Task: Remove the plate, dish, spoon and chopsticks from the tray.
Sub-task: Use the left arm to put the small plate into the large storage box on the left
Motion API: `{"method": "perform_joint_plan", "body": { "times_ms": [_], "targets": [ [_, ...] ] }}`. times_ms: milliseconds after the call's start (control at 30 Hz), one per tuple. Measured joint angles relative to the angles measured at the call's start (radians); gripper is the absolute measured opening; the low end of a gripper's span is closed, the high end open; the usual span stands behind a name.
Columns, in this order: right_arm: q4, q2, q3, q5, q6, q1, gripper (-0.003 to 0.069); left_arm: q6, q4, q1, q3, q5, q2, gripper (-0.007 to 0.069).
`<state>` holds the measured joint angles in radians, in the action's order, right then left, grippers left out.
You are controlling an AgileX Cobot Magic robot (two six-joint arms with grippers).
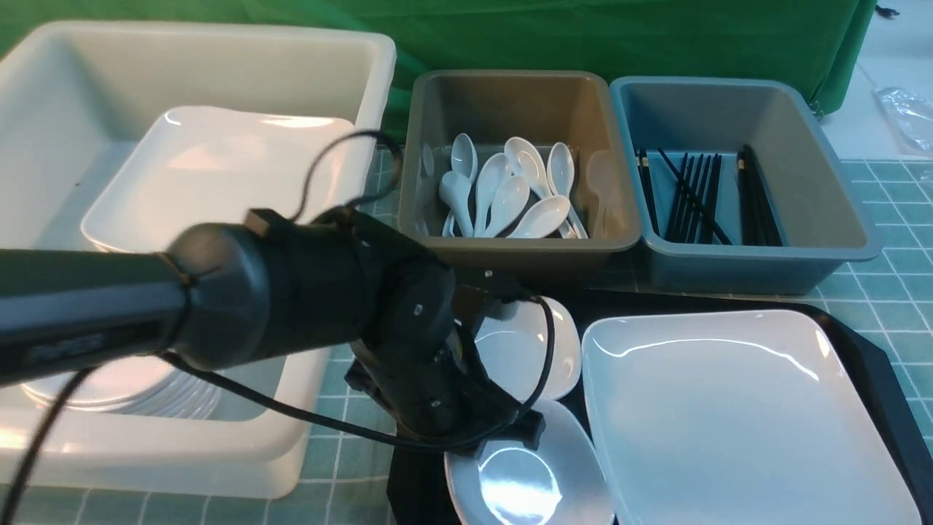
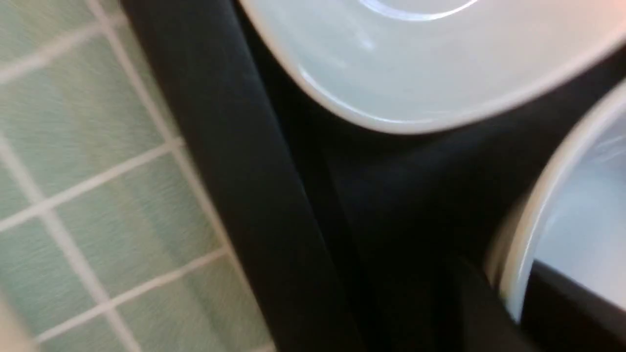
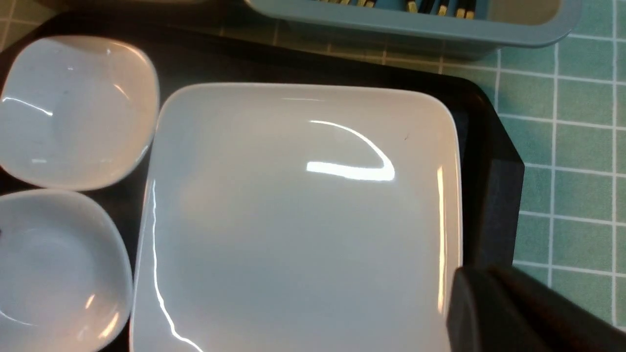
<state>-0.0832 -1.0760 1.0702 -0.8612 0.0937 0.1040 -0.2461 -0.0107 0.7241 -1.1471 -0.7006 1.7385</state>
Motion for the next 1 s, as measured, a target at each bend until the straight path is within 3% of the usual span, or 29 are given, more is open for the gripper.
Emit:
{"method": "perform_joint_plan", "body": {
  "times_ms": [67, 433, 533, 600, 800, 867, 900, 1000],
  "targets": [
    [0.0, 0.0, 0.0, -0.001, 0.0, 0.0, 0.0054, 0.0, -0.004, 0.0, 0.002, -0.01, -0.06, 0.0034],
    [0.0, 0.0, 0.0, -0.001, 0.002, 0.0, 0.0067, 0.001, -0.013, -0.005, 0.004, -0.038, -0.3, 0.0022],
    [0.0, 0.0, 0.0, -0.001, 0.002, 0.0, 0.007, -0.011, -0.015, -0.064, -0.018, -0.084, -0.394, 0.0022],
    [0.0, 0.0, 0.0, -0.001, 0.002, 0.0, 0.0071, -0.02, -0.019, -0.129, -0.024, -0.091, -0.438, 0.0022],
    [0.0, 0.0, 0.0, -0.001, 0.002, 0.0, 0.0085, 0.026, -0.047, -0.558, 0.006, -0.173, -0.635, 0.0022],
    [0.0, 0.0, 0.0, -0.001, 0.002, 0.0, 0.0087, 0.05, -0.043, -0.635, 0.024, -0.177, -0.66, 0.0022],
    [0.0, 0.0, 0.0, -0.001, 0.002, 0.0, 0.0088, 0.11, -0.01, -0.786, 0.07, -0.179, -0.696, 0.0022],
    [0.0, 0.0, 0.0, -0.001, 0.002, 0.0, 0.0088, 0.191, 0.094, -0.953, 0.144, -0.158, -0.708, 0.0022]
  ]
}}
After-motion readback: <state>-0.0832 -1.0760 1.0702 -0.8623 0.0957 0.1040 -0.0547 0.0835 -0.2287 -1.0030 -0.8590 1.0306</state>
